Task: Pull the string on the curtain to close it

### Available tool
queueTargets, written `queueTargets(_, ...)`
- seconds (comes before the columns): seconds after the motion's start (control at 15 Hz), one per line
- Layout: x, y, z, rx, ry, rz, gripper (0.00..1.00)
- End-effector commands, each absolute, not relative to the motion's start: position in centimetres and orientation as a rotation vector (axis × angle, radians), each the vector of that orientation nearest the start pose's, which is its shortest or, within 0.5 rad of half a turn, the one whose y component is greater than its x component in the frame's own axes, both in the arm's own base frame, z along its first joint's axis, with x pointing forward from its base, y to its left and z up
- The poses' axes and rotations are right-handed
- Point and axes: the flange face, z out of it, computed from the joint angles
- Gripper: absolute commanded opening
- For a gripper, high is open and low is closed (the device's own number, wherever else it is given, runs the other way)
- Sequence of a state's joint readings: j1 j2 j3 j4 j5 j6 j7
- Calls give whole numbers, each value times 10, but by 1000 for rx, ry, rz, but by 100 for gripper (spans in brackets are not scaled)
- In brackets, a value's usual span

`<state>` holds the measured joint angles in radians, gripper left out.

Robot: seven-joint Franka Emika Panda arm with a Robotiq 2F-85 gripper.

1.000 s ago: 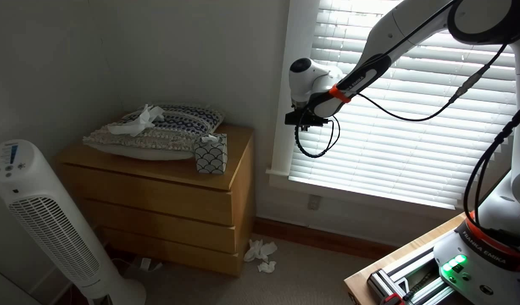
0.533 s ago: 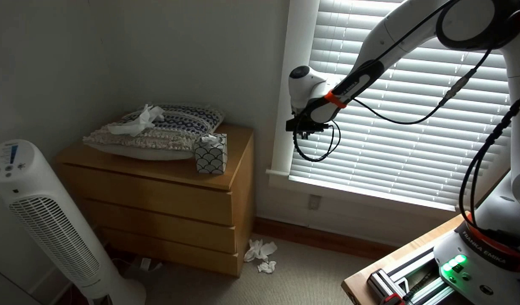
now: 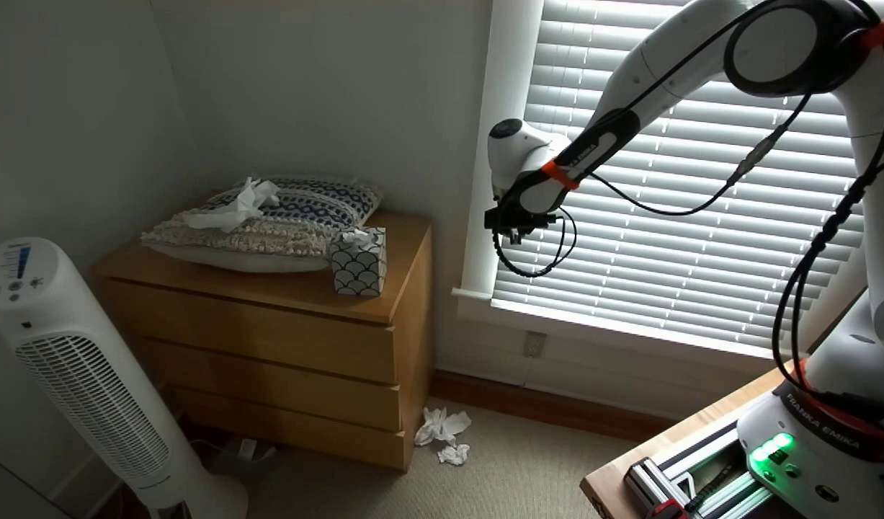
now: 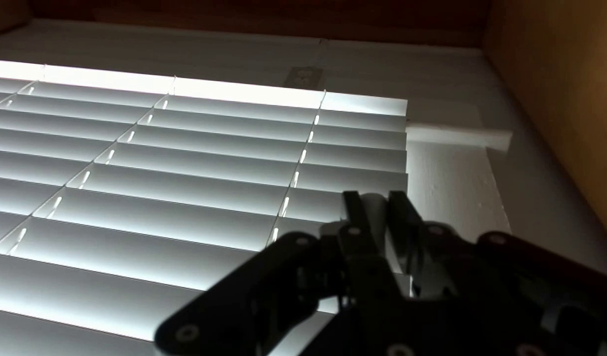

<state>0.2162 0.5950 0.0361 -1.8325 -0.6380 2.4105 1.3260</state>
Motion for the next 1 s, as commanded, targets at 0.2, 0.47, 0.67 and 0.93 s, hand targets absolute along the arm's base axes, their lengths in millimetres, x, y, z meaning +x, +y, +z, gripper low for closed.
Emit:
queueTargets(0.2, 632, 159, 179, -3244, 979, -359, 4)
queueTargets(0.47, 634, 156, 169, -3243, 977, -308, 4)
queueTargets(0.67, 636, 154, 163, -3250, 971, -293, 4)
queueTargets(0.93, 639, 153, 164, -3257, 954, -324, 4)
